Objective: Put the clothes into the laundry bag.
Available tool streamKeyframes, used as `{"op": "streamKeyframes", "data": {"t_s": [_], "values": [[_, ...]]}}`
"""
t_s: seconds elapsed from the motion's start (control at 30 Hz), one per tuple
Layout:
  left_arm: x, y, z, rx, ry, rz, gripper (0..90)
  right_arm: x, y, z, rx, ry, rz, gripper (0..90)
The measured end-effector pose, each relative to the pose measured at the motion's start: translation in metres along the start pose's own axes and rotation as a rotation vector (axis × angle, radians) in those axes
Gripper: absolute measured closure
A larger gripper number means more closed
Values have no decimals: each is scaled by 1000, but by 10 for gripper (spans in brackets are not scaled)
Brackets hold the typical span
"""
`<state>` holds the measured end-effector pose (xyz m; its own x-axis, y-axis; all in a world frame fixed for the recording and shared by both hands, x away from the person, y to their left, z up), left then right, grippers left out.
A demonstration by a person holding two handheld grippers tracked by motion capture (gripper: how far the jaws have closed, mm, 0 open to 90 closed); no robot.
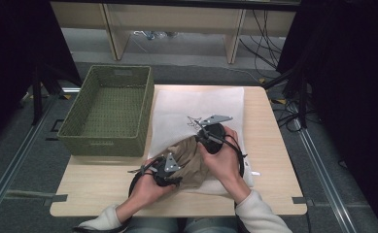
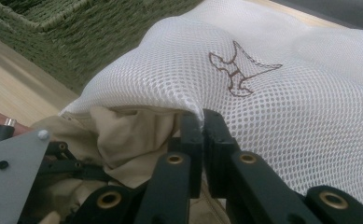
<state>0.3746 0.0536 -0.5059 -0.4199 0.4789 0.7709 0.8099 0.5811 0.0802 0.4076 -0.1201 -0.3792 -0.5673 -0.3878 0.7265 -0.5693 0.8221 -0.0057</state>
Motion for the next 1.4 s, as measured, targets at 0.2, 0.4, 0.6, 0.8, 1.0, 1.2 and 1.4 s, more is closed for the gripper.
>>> {"op": "streamKeyframes", "data": {"t_s": [0.2,0.4,0.6,0.8,1.0,1.2,1.4], "values": [[0,1,-3,8,-5,12,777,0,1,0,-11,4,-2,885],[9,6,-12,40,-65,7,842,0,3,0,-5,-10,-8,885],[16,9,-31,87,-165,10,847,6,9,-2,8,-19,-12,885],[1,12,-34,86,-135,15,808,5,8,-2,-5,-11,-15,885],[-3,8,-26,65,-127,27,579,2,1,-1,-3,-9,-13,885],[26,6,-22,55,-195,27,426,3,0,-1,-11,-4,-4,885],[56,10,-21,56,-261,-22,423,3,0,-1,-28,-2,-5,885]]}}
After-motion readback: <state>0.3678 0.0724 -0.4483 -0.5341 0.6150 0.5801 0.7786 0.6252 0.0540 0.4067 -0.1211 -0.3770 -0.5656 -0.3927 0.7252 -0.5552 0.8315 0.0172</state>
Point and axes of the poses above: each handheld gripper's, and its own axes: x roughly backward along the jaws, z roughly out of its underside, y roughly to its left, the point moved 1 cm from there along -x, roughly forward along the jaws, and after that the axes turned 3 degrees about y, right-handed, at the moved point
